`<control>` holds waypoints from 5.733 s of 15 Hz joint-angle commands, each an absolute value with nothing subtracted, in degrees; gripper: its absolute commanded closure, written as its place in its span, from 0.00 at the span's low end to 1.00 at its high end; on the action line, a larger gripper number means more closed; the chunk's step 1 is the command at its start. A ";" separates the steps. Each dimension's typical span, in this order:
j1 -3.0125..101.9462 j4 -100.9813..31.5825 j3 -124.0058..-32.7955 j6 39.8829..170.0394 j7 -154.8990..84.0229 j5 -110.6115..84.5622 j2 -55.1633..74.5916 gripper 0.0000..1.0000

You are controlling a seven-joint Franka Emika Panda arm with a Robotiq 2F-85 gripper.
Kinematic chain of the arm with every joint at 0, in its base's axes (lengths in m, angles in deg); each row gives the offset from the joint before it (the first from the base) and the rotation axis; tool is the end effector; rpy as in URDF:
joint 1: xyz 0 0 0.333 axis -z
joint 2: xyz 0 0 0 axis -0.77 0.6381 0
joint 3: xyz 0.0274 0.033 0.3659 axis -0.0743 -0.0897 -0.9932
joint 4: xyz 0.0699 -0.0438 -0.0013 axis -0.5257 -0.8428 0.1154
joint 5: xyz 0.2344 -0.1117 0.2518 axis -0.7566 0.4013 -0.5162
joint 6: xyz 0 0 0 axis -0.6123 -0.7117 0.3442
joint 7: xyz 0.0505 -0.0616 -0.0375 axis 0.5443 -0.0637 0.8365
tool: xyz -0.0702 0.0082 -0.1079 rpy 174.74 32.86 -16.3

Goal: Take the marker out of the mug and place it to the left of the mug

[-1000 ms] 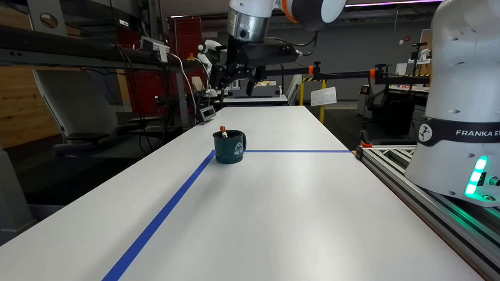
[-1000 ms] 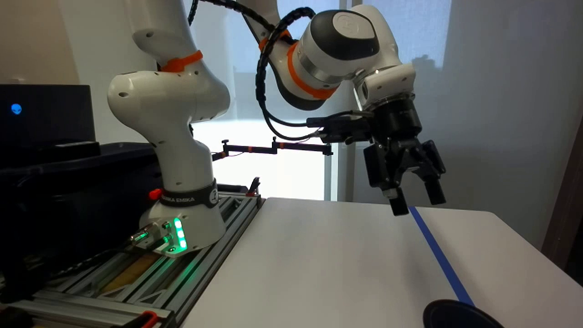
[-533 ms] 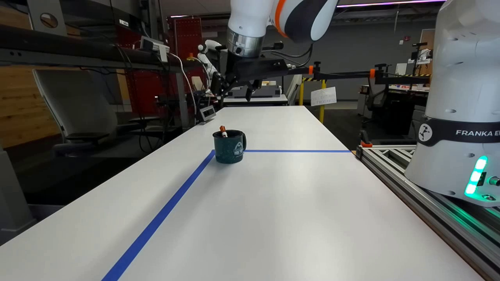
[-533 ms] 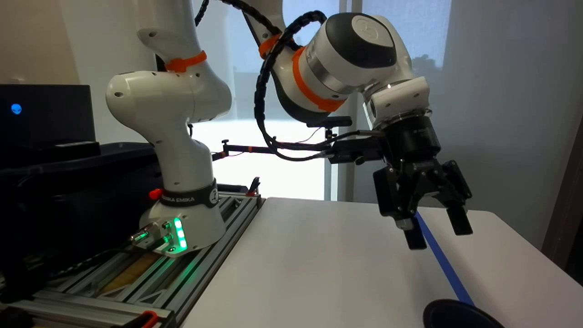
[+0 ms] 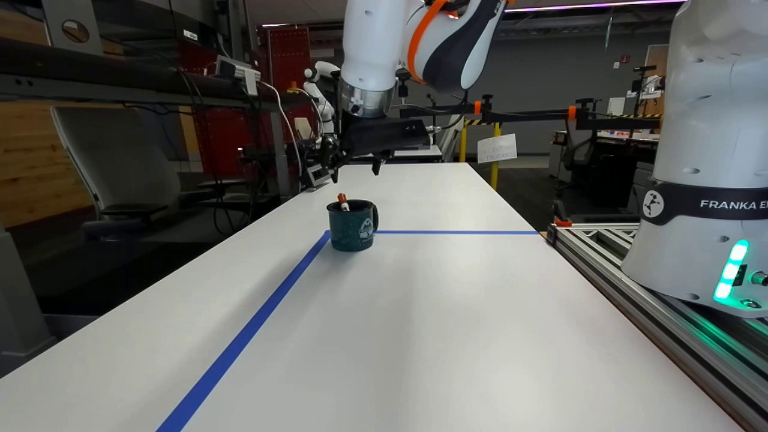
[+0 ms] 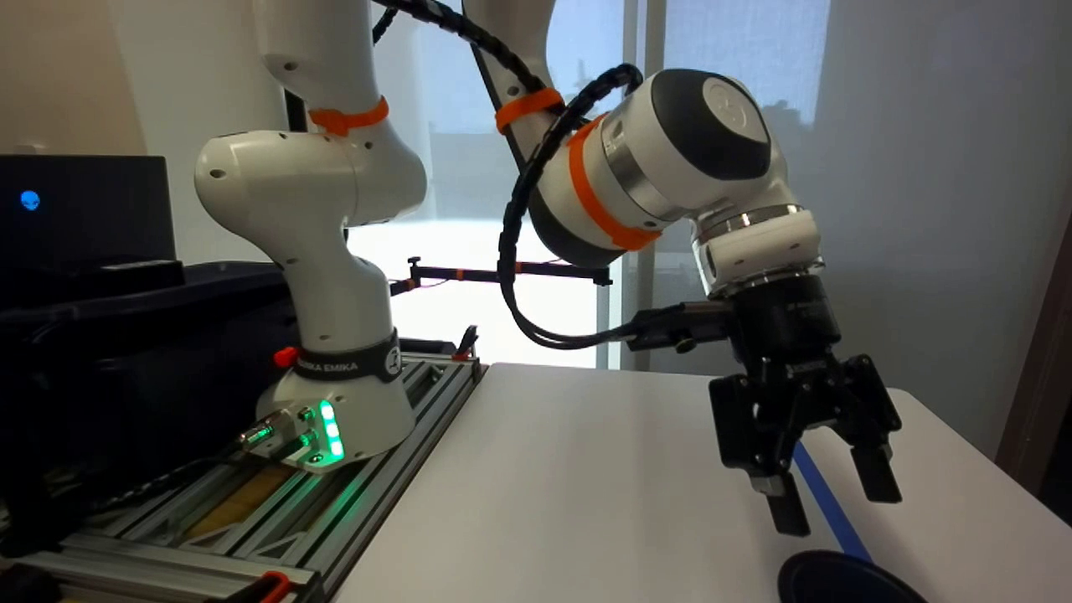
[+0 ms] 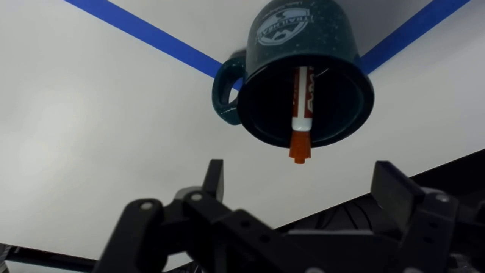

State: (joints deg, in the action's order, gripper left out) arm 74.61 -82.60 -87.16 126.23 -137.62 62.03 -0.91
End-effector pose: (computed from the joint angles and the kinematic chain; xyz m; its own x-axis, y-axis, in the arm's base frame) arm 0.4559 -0.1326 0.3205 0.4743 -0.6578 0.5851 -0.8342 -0.5482 0.0599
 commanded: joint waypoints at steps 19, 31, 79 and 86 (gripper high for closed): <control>74.85 -72.52 -86.22 127.11 -150.36 76.67 12.98 0.00; 74.92 -69.56 -86.37 127.54 -150.23 76.11 15.92 0.09; 75.50 -70.64 -85.47 126.70 -149.13 74.75 14.96 0.87; 75.69 -75.74 -85.44 126.47 -142.65 72.27 8.13 0.95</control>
